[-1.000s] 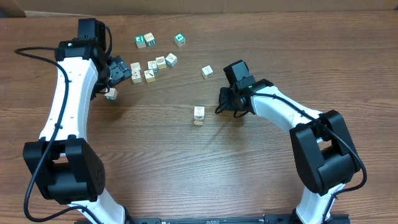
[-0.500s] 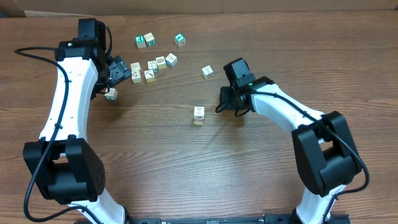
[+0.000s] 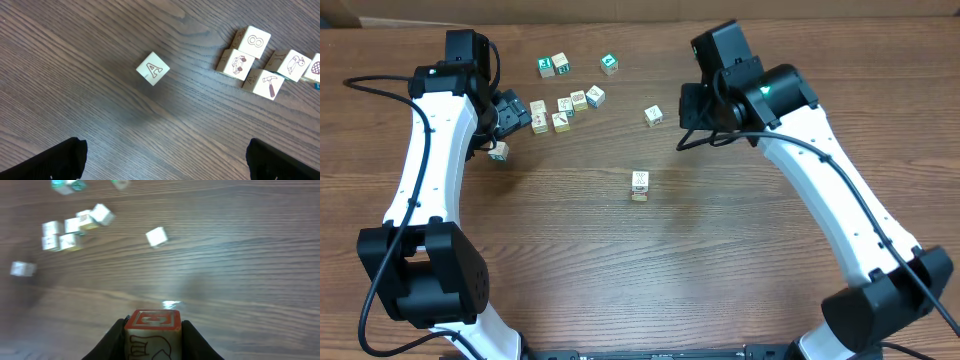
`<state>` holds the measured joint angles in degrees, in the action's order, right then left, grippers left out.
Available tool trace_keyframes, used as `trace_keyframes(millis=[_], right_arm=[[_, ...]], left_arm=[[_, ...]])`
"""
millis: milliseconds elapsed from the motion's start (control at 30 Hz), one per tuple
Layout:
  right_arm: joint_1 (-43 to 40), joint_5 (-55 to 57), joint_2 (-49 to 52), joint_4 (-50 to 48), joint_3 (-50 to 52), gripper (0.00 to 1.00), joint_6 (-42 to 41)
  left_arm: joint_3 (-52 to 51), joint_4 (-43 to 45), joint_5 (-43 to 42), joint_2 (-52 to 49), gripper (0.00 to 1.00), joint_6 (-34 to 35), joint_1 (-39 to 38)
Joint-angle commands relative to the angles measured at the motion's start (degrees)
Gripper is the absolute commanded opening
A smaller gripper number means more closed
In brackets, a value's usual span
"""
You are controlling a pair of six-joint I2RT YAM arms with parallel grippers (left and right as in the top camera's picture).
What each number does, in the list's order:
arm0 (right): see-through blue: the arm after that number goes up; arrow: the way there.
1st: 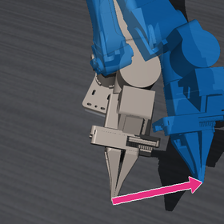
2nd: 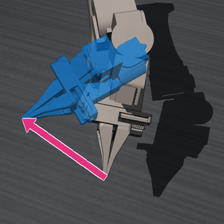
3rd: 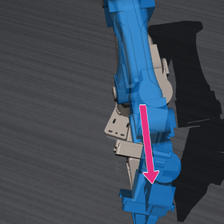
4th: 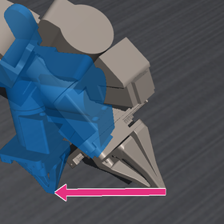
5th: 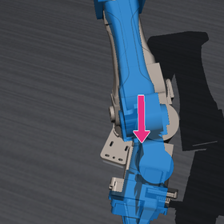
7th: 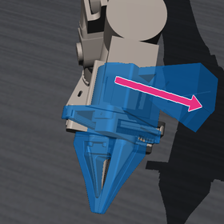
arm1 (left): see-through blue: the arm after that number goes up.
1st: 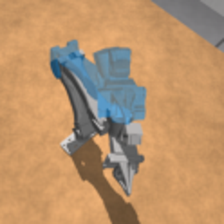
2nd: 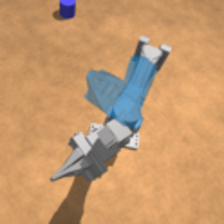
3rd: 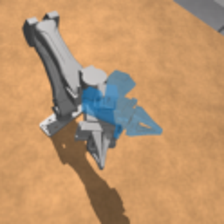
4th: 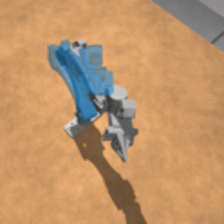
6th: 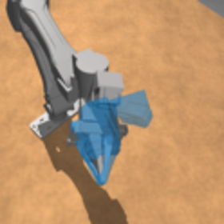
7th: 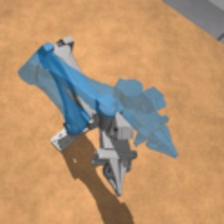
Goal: Form a tower
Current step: 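Swing the right gripper to center the elephant block over the stack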
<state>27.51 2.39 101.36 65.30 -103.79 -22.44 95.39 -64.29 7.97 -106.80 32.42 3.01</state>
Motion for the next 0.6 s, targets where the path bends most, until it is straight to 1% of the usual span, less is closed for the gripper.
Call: trace_keyframes(millis=[0, 167, 367, 567], right_arm=[[4.42, 0.55, -0.26, 1.38, -1.29, 0.25, -5.07], [9.84, 0.61, 1.46, 2.32, -1.18, 0.24, -8.59], [13.88, 5.16, 3.50, 2.89, 0.72, 0.22, -15.58], [15.74, 5.60, 5.62, 2.58, 1.97, 0.20, -16.63]], left_arm=[[0.74, 0.04, -0.09, 0.94, 1.00, -0.72, -0.02], [0.74, 0.04, -0.07, 0.94, 0.99, -0.72, -0.02], [0.74, 0.04, -0.09, 0.94, 1.00, -0.72, -0.02], [0.74, 0.02, -0.09, 0.94, 1.00, -0.72, -0.02]])
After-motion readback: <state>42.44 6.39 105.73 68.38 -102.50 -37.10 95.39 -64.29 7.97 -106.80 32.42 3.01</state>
